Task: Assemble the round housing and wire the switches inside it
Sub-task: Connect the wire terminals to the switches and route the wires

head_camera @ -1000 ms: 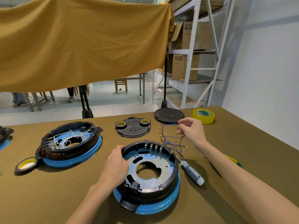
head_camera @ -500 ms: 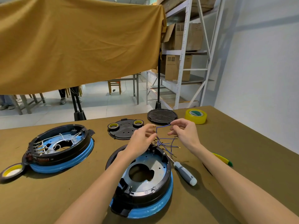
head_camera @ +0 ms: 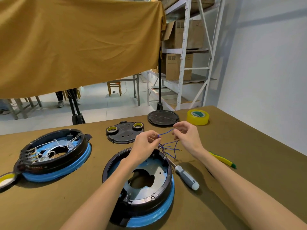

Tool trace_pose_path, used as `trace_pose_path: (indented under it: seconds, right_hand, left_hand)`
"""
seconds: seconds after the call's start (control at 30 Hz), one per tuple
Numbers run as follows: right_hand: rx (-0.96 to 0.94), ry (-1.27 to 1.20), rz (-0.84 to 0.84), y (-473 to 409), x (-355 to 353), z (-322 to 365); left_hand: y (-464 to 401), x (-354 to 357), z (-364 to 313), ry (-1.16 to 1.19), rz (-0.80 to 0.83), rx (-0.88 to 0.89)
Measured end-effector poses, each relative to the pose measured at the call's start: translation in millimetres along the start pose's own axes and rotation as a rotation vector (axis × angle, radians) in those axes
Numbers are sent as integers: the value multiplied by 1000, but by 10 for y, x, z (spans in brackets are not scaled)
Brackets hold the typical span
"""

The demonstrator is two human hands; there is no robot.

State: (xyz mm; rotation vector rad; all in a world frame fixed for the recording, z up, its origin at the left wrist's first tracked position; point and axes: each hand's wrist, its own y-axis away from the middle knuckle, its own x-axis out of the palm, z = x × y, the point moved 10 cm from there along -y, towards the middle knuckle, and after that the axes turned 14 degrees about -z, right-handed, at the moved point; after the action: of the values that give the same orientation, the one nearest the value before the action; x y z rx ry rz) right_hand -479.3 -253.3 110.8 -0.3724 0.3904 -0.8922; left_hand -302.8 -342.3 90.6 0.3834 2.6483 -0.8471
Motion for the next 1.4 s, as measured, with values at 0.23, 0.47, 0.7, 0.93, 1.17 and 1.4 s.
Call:
trace_pose_path:
  seconds: [0.23,0.47,0.7,0.93,1.17,1.4]
  right_hand:
    - [-67,303,215,115,149,-209]
    - [-1,377,172,83,27,-327]
    - [-39,609,66,115,-26,-210]
    - [-33,637,-85,273,103,-63]
    - [88,385,275,404,580,-232]
    - [42,286,227,355,475,-203]
  left_hand:
    - [9,-91,89,104,-108,-45]
    - [37,-177,58,6,-157,51]
    - [15,-269,68,36,-249,37]
    - [9,-298,132,111,-285,-42]
    - [24,-275,124,147,-254,-67]
    - [30,-338,135,86,-275,-78]
